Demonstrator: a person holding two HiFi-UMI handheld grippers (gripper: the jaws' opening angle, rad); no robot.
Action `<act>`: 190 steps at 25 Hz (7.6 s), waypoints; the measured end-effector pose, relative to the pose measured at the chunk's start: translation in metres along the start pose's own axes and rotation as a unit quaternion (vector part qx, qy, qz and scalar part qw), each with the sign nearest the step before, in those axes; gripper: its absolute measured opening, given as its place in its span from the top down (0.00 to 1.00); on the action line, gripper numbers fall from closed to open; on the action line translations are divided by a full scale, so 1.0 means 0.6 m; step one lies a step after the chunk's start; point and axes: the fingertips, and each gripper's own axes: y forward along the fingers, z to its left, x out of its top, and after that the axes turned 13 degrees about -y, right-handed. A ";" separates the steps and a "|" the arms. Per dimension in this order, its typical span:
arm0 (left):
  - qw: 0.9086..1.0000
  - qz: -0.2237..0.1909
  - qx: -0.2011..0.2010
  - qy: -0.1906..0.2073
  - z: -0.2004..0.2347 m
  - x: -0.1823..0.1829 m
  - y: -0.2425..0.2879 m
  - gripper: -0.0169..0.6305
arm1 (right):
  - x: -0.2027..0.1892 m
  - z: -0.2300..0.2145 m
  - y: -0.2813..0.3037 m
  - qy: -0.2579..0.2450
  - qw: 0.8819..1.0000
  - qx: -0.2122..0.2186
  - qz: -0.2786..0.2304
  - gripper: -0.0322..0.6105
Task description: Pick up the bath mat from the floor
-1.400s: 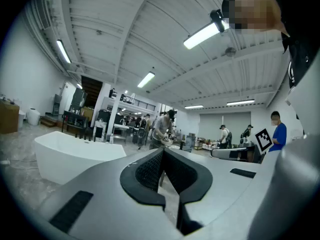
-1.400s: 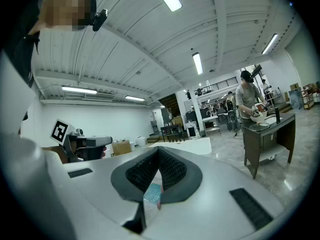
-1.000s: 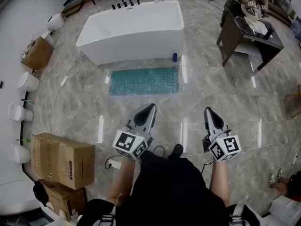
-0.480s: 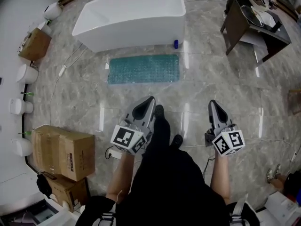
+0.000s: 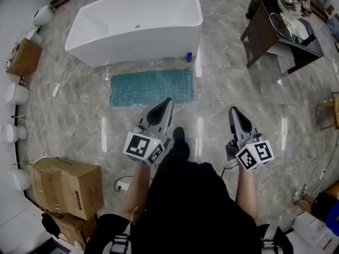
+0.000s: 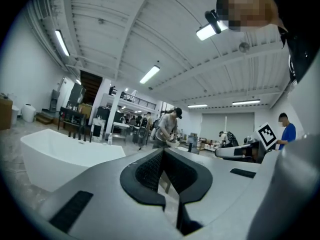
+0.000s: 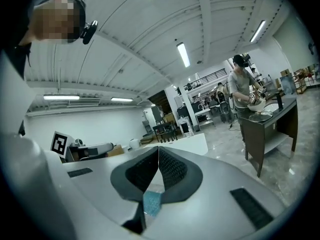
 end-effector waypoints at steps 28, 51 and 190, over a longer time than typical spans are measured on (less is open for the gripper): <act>0.994 0.021 0.099 -0.031 0.189 0.012 0.539 0.97 | -0.055 -0.418 0.465 0.024 0.987 0.146 0.069 0.93; 0.983 0.096 0.128 -0.094 0.526 -0.505 0.693 0.97 | -0.784 -0.418 0.694 0.094 0.945 0.195 0.244 0.93; 0.995 0.043 0.086 0.035 0.327 0.067 0.385 0.97 | 0.013 -0.127 0.553 0.258 0.939 0.227 -0.017 0.90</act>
